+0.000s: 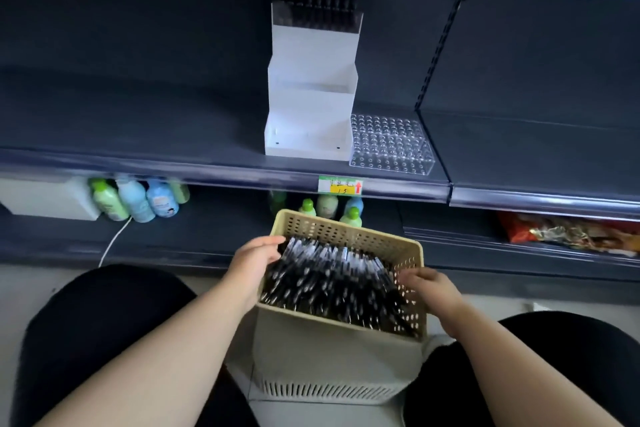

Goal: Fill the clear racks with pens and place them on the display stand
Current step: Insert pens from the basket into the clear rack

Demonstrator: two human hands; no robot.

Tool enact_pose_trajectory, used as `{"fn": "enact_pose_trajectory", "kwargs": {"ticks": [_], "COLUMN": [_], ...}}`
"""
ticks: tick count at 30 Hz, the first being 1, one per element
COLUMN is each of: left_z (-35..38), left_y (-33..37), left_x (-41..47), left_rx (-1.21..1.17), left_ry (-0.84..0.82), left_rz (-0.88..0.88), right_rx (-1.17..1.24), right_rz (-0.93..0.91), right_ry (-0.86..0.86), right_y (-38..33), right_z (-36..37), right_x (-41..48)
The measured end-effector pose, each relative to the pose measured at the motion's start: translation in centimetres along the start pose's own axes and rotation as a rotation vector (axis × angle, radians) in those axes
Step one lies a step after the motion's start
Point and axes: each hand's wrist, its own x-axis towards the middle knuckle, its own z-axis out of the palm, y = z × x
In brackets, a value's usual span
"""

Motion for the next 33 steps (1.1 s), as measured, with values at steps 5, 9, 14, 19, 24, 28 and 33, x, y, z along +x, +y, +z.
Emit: {"fn": "enact_pose_trajectory", "kwargs": {"ticks": [5, 9, 14, 19, 24, 28, 33], "left_z": [-1.1, -1.7, -0.6, 1.0, 2.0, 1.8, 0.6], "left_y": [1.3, 1.8, 1.0, 1.1, 0.4, -0.7, -0.7], "left_x": [0.3, 2.2, 5.8, 7.5, 8.1, 7.8, 7.1], "left_rx": [0.251, 0.423, 0.573, 0.713, 0.898, 1.107, 1.131], "left_ry": [-0.188, -0.287, -0.310, -0.329, -0.394, -0.369, -0.328], "left_rz": [-0.067, -0.175, -0.275, -0.334, -0.366, -0.221, -0.165], "right_rx": [-0.039, -0.102, -0.181, -0.215, -0.249, -0.345, -0.608], "right_rz": [0.020, 0.121, 0.220, 0.271, 0.189, 0.099, 0.006], "right_ry": [-0.088, -0.179, -0.207, -0.236, -0.189, -0.103, -0.161], "right_y": [-1.0, -1.7, -1.6, -2.1, -1.5, -0.4, -0.7], "right_z": [-1.7, -1.3, 1.1, 0.5, 0.8, 1.6, 1.3], "right_x": [1.3, 3.7, 6.7, 7.8, 8.4, 8.9, 7.5]}}
